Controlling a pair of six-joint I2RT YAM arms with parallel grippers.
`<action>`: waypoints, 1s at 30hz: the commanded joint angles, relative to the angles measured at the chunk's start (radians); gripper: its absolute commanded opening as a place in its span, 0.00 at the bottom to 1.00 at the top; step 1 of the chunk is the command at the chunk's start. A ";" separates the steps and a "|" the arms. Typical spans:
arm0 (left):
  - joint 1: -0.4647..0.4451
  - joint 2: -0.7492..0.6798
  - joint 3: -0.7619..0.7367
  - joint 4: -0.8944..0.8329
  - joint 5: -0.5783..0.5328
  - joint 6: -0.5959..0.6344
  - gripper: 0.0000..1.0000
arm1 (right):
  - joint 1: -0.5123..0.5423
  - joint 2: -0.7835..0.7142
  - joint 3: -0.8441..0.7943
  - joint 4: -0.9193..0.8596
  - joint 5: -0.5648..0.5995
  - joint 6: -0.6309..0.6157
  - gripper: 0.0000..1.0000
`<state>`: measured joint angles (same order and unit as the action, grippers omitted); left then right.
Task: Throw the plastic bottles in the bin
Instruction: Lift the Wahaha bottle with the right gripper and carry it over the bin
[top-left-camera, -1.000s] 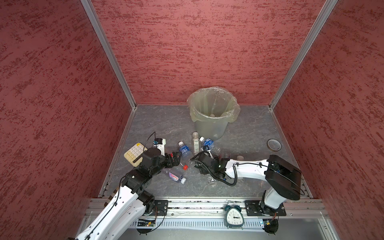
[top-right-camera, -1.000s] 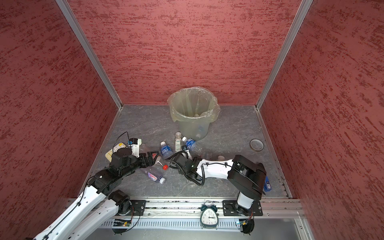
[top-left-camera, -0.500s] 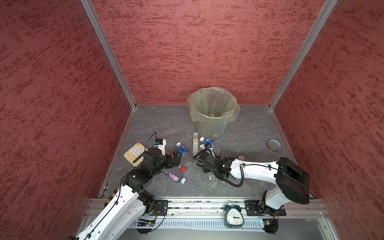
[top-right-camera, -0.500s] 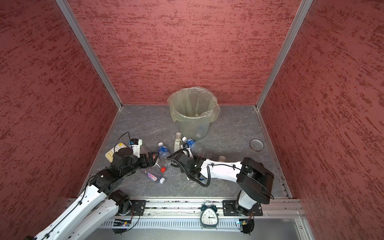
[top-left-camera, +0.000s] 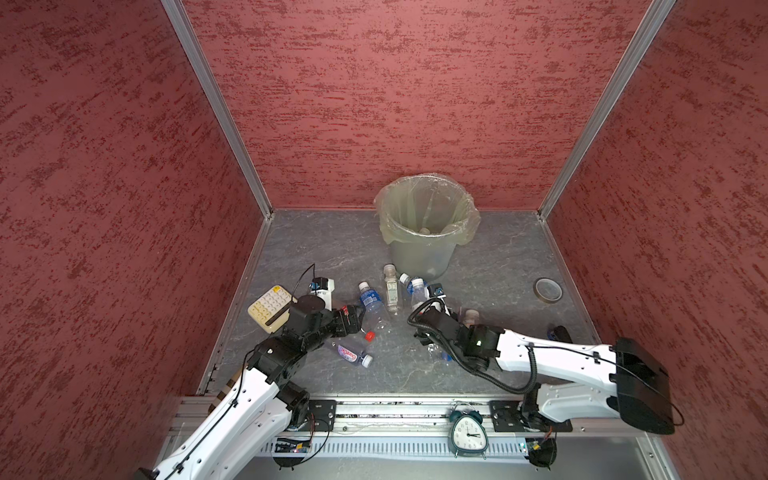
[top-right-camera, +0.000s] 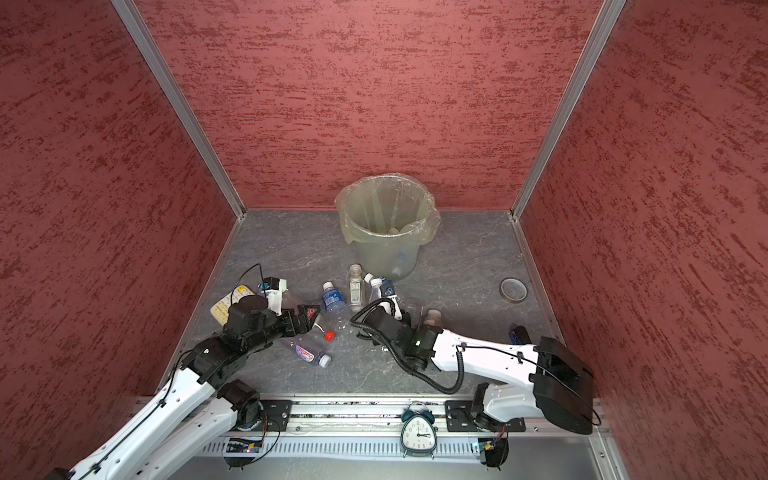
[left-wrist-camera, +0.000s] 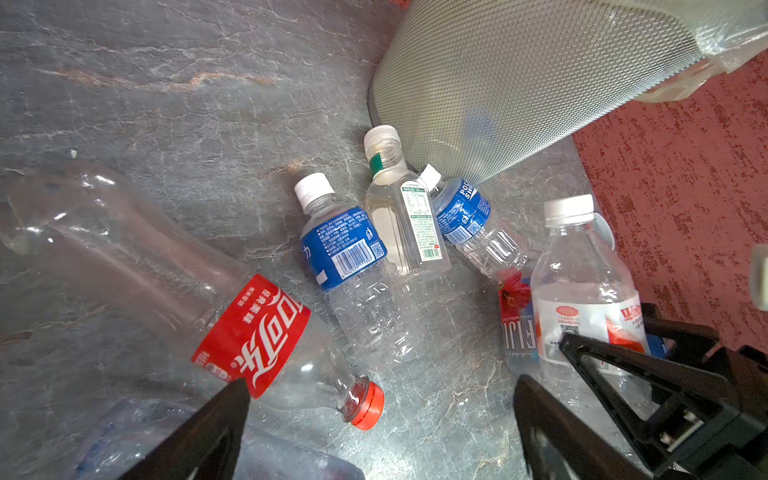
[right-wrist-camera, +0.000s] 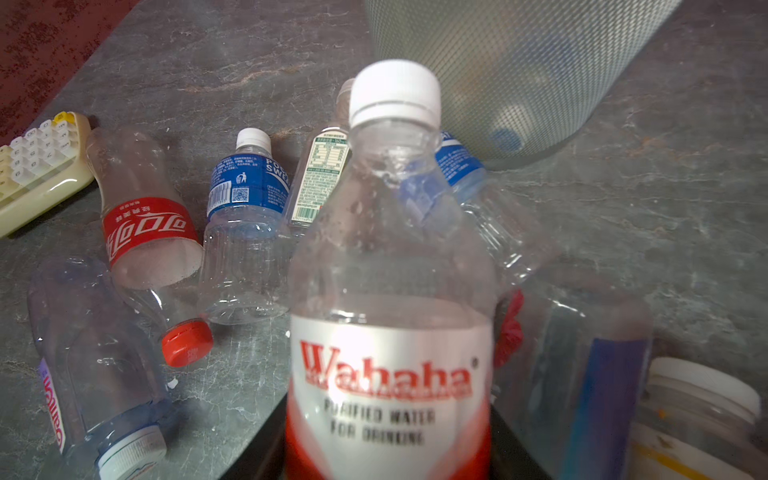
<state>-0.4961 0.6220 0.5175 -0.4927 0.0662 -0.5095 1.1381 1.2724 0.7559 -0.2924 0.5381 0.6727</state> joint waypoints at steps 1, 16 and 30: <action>-0.027 0.002 -0.003 0.033 -0.006 -0.002 0.99 | 0.034 -0.074 -0.039 0.052 0.124 -0.003 0.53; -0.274 0.046 0.017 0.088 -0.124 0.067 0.99 | 0.155 -0.375 -0.197 0.247 0.363 -0.196 0.53; -0.305 0.057 0.023 0.100 -0.137 0.092 0.99 | 0.173 -0.547 -0.183 0.410 0.471 -0.509 0.53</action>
<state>-0.7952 0.6815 0.5179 -0.4091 -0.0559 -0.4358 1.3060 0.7471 0.5339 0.0387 0.9550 0.2661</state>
